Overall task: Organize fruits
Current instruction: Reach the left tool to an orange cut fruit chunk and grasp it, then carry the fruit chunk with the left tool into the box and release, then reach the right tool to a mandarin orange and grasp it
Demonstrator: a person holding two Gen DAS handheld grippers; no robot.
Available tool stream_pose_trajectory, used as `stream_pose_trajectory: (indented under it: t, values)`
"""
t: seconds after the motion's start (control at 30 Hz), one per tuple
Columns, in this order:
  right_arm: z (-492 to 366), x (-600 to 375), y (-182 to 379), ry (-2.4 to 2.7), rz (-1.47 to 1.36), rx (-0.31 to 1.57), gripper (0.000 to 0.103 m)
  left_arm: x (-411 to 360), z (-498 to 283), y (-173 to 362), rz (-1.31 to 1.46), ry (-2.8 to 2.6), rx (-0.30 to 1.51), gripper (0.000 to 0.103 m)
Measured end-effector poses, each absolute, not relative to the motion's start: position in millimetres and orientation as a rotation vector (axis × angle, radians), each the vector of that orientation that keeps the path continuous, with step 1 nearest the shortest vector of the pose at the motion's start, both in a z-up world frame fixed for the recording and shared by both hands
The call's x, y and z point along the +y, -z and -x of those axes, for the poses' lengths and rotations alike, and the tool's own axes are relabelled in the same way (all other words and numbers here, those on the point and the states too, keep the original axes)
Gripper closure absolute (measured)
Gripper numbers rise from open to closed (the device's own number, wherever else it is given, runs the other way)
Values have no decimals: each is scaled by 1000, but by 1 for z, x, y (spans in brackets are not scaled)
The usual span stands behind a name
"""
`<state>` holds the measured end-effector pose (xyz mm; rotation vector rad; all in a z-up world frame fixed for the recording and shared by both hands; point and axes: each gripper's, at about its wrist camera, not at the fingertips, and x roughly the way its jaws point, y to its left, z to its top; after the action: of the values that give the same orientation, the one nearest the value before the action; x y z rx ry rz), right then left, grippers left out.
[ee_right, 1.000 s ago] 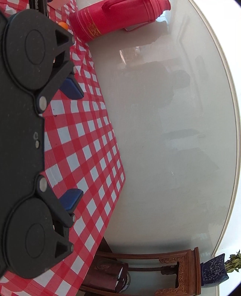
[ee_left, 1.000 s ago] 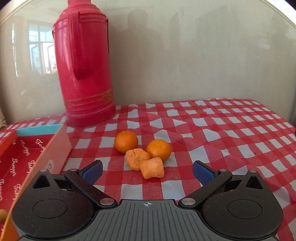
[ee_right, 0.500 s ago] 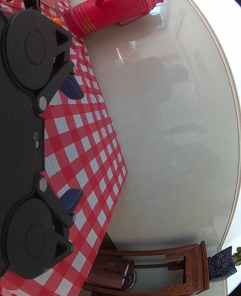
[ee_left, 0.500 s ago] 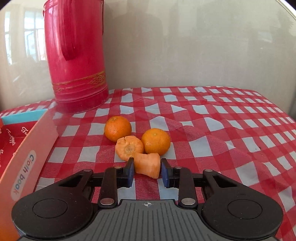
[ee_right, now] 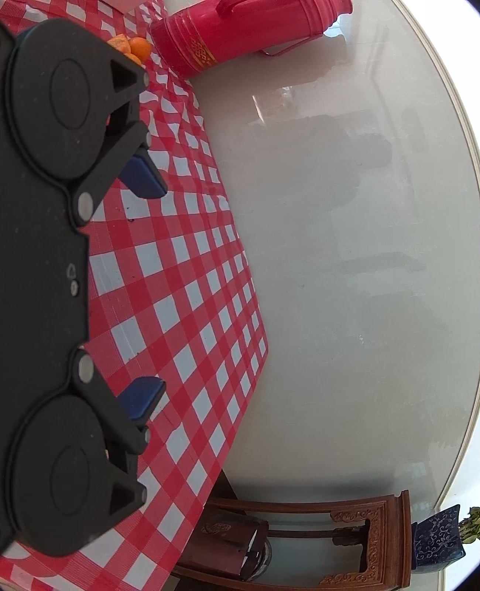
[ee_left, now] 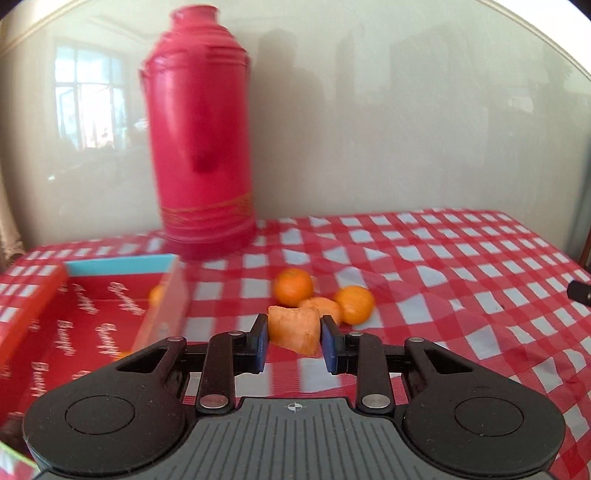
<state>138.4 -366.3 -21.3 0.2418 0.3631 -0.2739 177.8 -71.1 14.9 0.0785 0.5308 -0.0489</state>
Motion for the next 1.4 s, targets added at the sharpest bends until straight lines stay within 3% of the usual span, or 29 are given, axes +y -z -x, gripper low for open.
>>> stream_pose_trajectory:
  t: [0.4, 0.73, 0.77, 0.8, 0.83, 0.93, 1.4]
  values:
    - [-140, -320, 14, 218, -220, 368, 6, 29, -145, -36, -43, -97, 492, 73]
    - [-148, -277, 9, 135, -187, 361, 6, 91, -143, -9, 4, -192, 591, 73]
    - [-149, -273, 8, 126, -178, 361, 6, 93, -144, -7, 2, -201, 605, 70]
    - [-149, -270, 8, 117, -170, 359, 6, 95, -143, -5, -2, -218, 607, 44]
    - [-149, -268, 8, 112, -162, 358, 6, 96, -140, -6, -4, -236, 592, 3]
    - [-148, -264, 8, 102, -150, 359, 6, 97, -130, -14, -13, -245, 512, 0]
    - [-151, -261, 10, 67, -138, 395, 6, 98, -129, -23, 27, -263, 451, 0]
